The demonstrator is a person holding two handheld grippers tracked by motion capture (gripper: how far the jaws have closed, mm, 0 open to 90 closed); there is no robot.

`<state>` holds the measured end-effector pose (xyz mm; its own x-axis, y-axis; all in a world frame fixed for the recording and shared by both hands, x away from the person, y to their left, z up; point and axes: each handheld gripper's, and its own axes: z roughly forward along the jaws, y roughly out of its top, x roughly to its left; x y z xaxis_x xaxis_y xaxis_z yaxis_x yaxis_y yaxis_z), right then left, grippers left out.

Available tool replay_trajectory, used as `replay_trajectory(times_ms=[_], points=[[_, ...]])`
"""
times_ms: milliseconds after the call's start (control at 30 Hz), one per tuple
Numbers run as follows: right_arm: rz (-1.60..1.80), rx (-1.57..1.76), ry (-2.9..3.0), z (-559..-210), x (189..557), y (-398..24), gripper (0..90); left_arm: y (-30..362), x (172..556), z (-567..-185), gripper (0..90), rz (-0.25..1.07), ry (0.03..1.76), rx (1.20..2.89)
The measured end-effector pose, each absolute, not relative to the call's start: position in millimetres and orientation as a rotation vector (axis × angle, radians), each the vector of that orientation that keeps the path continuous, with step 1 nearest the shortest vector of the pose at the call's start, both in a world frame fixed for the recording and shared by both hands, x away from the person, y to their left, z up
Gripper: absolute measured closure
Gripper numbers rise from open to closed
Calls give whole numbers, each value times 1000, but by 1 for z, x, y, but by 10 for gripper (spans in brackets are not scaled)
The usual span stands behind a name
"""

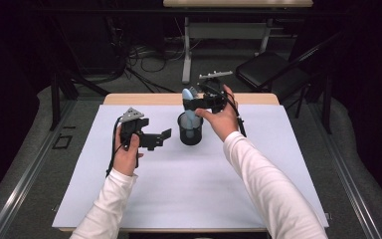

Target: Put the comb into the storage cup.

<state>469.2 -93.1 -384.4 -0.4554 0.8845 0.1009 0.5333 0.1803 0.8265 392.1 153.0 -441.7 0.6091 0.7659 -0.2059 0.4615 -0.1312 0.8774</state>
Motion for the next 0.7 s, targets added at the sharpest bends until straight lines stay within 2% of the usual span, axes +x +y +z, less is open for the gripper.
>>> replay_trajectory(times_ms=[700], points=[[1193,1313,2068,-385,458,-105,0,154,392,-441,6,359,999,1776]])
